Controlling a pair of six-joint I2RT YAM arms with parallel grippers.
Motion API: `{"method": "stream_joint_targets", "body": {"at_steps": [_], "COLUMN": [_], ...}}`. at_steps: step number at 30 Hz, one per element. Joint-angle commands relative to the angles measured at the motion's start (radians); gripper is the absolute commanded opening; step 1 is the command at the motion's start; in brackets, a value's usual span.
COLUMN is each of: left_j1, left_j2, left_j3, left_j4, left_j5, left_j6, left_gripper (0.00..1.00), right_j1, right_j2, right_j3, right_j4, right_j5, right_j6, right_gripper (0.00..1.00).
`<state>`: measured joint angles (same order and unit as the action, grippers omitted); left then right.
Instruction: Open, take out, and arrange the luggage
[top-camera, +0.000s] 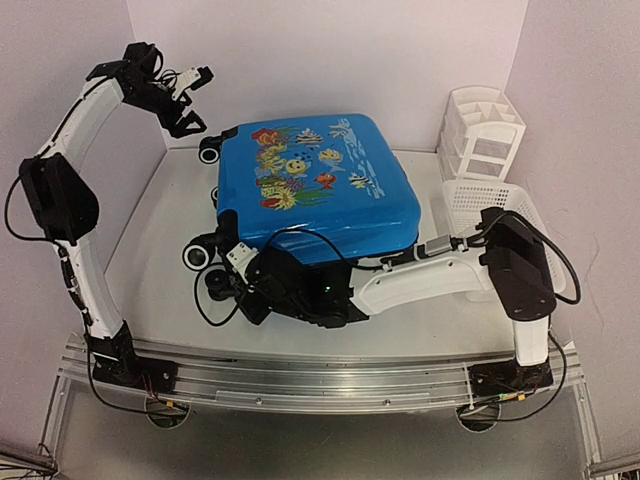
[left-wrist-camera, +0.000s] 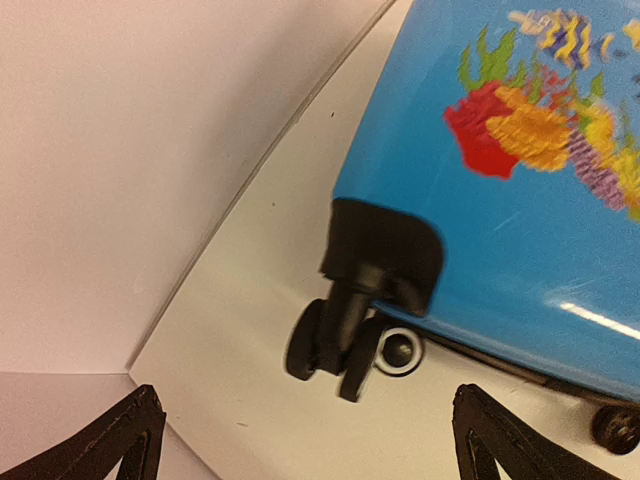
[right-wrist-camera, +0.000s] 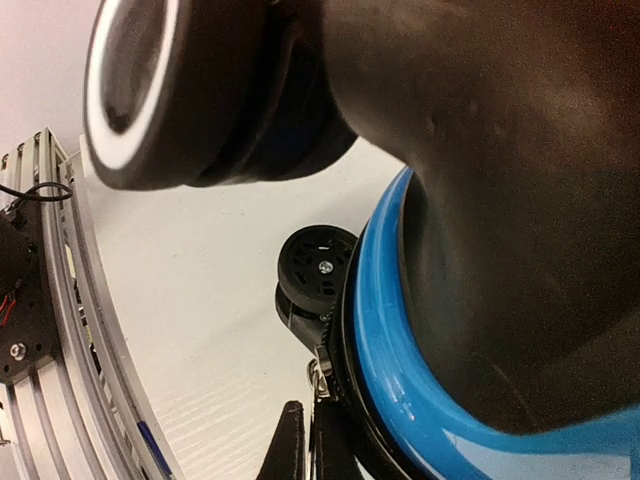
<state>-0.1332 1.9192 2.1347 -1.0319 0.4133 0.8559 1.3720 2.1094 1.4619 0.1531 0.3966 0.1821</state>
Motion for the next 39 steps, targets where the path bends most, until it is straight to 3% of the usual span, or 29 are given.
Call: {"method": "stream_joint_targets", "body": {"at_steps": [1, 4, 6, 12, 17, 23, 28, 32, 35, 39], "left_j1": [0.025, 0.035, 0.035, 0.015, -0.012, -0.032, -0.044, -0.045, -0.042, -0.03], "left_j2": [0.138, 0.213, 0.246, 0.38, 0.418, 0.423, 0.385, 0.36, 0.334, 0.257], "left_j3": [0.19, 0.224, 0.226, 0.368, 0.337, 0.324, 0.259, 0.235, 0.211, 0.112], "left_j4": [-0.225, -0.289, -0.252, -0.194, -0.141, -0.163, -0.177, -0.187, -0.166, -0.052], "left_j5": [0.016, 0.022, 0.01, 0.037, 0.029, 0.081, 0.092, 0.085, 0.063, -0.016], "left_j6": [0.292, 0.475, 0.514, 0.505, 0.52, 0.492, 0.492, 0.457, 0.351, 0.078], "left_gripper": [1.0, 1.0, 1.0, 1.0, 0.97, 0.7, 0.27, 0.02, 0.0, 0.0], "right_j1": [-0.014, -0.02, -0.024, -0.03, -0.034, -0.037, -0.045, -0.053, -0.063, -0.075], "right_j2": [-0.009, -0.009, -0.007, 0.008, 0.007, 0.011, 0.009, -0.011, -0.036, -0.074], "right_j3": [0.033, 0.037, 0.038, 0.059, 0.06, 0.071, 0.072, 0.055, 0.038, 0.018], "right_j4": [-0.063, -0.077, -0.083, -0.097, -0.104, -0.116, -0.116, -0.116, -0.115, -0.103], "right_j5": [-0.075, -0.08, -0.08, -0.075, -0.058, -0.053, -0.042, -0.017, 0.012, 0.058], "right_j6": [-0.014, -0.009, -0.001, 0.013, 0.023, 0.03, 0.039, 0.049, 0.055, 0.03], "right_gripper": [0.0, 0.0, 0.0, 0.0, 0.0, 0.0, 0.0, 0.0, 0.0, 0.0]}}
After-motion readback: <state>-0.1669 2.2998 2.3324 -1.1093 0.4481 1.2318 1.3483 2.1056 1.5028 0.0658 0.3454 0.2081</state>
